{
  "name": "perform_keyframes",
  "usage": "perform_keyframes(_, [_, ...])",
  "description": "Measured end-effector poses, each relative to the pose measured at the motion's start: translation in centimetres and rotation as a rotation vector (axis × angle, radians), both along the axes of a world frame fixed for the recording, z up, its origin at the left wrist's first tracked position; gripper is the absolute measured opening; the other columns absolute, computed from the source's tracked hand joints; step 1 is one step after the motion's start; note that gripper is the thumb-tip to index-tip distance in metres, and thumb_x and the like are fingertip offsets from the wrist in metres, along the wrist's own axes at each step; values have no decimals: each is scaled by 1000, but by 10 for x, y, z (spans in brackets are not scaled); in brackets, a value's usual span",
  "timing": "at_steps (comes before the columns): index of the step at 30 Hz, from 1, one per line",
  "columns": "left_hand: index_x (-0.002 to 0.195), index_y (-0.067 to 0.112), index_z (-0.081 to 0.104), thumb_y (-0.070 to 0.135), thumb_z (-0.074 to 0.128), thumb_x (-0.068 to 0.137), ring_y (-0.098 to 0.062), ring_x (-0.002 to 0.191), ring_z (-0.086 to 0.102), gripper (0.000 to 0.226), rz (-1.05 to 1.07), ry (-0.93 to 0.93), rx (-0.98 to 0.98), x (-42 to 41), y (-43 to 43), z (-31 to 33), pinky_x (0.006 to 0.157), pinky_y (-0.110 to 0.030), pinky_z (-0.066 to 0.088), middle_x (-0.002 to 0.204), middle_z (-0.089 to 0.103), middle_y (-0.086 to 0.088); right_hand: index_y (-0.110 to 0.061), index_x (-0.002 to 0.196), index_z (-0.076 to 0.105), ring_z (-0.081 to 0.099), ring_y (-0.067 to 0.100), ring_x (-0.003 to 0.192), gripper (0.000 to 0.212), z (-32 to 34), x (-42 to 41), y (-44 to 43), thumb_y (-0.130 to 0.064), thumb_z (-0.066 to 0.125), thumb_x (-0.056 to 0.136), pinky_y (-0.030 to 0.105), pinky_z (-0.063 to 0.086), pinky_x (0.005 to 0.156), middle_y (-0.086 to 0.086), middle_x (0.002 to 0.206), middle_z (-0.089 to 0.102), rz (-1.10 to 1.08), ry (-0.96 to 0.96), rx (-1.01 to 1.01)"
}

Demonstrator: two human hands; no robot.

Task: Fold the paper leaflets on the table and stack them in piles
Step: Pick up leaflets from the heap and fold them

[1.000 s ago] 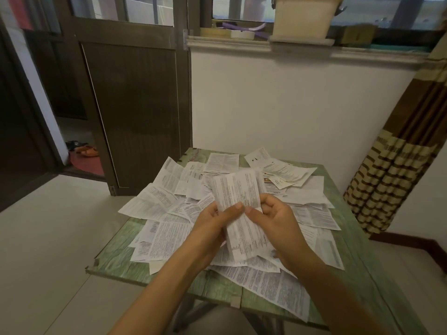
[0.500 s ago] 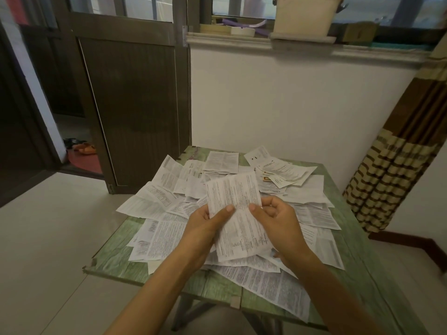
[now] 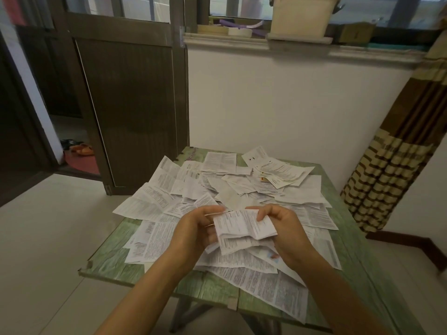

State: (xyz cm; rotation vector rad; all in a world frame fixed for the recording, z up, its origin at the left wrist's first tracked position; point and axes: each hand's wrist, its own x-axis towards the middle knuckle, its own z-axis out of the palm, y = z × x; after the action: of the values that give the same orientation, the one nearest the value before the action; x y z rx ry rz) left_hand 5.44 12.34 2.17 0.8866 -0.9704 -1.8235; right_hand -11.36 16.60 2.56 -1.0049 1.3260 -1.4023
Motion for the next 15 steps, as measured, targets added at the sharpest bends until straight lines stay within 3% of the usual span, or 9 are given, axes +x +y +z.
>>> perform_keyframes(2, [102,3,59,16,38,95,-29,74,66,25,-80,107,145,-1,2,3,58,-33,56,88,68,-19,-16,53,58,66,26,92,48,-6,-2,-2,13,43,88,38,55,50,0,97,71,-41,128,-65])
perform_keyframes(4, [102,6,63,32,48,95,-27,83,64,31,-167,-69,114,-3,2,-1,68,-35,54,94,68,-15,-15,54,59,65,24,91,46,-8,-3,1,14,44,87,26,48,44,-2,92,70,-44,222,-125])
perform_keyframes(6, [99,7,67,17,58,90,-23,85,66,16,-147,-245,-6,-5,5,-5,74,-33,53,97,70,-12,-12,65,62,63,18,83,38,-7,-3,3,11,45,88,18,42,42,-2,91,69,-32,190,-131])
perform_keyframes(8, [99,5,67,6,60,88,-22,83,68,13,-38,-298,-64,-7,6,-9,74,-33,55,95,72,-13,-16,83,65,62,9,81,28,-8,-2,5,1,46,93,14,46,54,-3,93,67,-137,169,-133])
perform_keyframes(10, [101,4,65,6,61,87,-21,83,69,15,57,-286,-107,-9,6,-11,73,-31,57,96,71,-14,-20,97,61,59,6,88,18,-7,-2,9,-8,47,95,10,45,68,-3,100,63,-343,304,-220])
perform_keyframes(11, [102,4,65,6,62,87,-20,83,69,15,82,-283,-132,-11,6,-12,75,-32,58,95,71,-13,-21,103,58,56,2,90,14,-5,-1,11,-15,48,96,8,44,71,-5,104,61,-347,391,-248])
perform_keyframes(13, [100,4,65,6,62,86,-23,85,68,15,80,-263,-178,-16,10,-10,81,-39,56,93,71,-13,-26,117,51,53,-3,97,23,-2,4,15,-29,50,94,11,47,75,-14,110,56,-90,498,-177])
perform_keyframes(15, [99,6,66,7,62,86,-26,85,68,14,58,-222,-202,-23,16,-8,81,-38,55,91,72,-14,-27,120,49,58,1,101,29,-5,9,16,-26,56,92,18,51,80,-12,113,59,146,466,-82])
